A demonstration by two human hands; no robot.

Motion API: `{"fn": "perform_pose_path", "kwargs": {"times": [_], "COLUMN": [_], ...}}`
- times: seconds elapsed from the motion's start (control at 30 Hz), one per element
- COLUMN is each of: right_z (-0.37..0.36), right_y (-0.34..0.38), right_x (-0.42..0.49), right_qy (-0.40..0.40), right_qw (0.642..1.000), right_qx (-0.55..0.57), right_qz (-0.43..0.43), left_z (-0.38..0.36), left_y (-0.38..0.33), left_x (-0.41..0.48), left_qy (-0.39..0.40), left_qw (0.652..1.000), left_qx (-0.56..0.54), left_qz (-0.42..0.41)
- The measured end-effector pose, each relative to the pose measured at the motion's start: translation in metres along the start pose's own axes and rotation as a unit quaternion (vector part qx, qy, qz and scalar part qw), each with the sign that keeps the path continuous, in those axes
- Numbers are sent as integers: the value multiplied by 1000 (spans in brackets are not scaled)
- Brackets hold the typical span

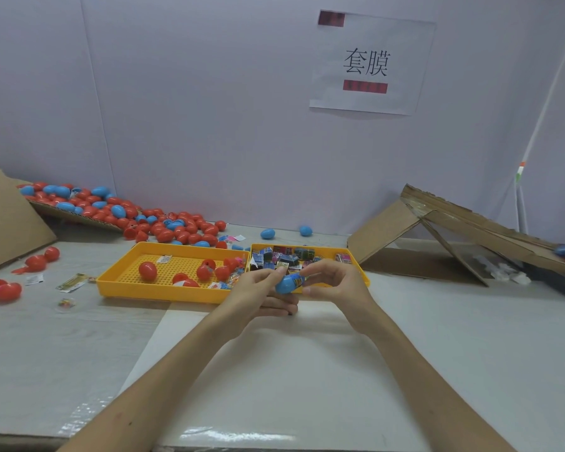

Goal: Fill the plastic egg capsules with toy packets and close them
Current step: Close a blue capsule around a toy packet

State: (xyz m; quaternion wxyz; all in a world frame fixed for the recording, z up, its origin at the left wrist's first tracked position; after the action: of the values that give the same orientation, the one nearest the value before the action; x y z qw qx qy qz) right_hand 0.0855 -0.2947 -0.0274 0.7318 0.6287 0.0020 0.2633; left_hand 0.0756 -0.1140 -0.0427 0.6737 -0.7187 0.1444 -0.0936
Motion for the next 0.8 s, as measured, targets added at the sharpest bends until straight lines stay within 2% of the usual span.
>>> {"fn": "perform_pose_path", "kwargs": {"times": [0.5,0.7,0.8], "right_z": [-2,-3,-2], "right_y": [-4,-5,-5], "right_x": [2,3,2], "right_qy": [-28,-40,-71], "right_qw": [997,988,982], "right_qx": [-65,-145,-167], "right_qz": [14,30,48], "left_z": [-5,-4,-4], "left_y": [-1,5,4], "left_x": [-1,1,2], "left_qy": [15,21,41], "left_qw": [998,998,998], "left_qx": [52,53,32], "left_qz": [-13,-14,-22]}}
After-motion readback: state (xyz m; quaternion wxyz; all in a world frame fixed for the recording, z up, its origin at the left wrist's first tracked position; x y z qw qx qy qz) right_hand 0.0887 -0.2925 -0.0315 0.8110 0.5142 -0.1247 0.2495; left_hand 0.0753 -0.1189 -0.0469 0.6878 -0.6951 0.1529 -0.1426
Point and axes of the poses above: each hand's wrist, its own x-axis towards the middle knuckle, its own z-axis out of the back of the hand, y = z × x, the point moved 3 cm from there along x, towards the middle knuckle, and after that the axes turned 7 degrees about y, right-handed, at the moved point
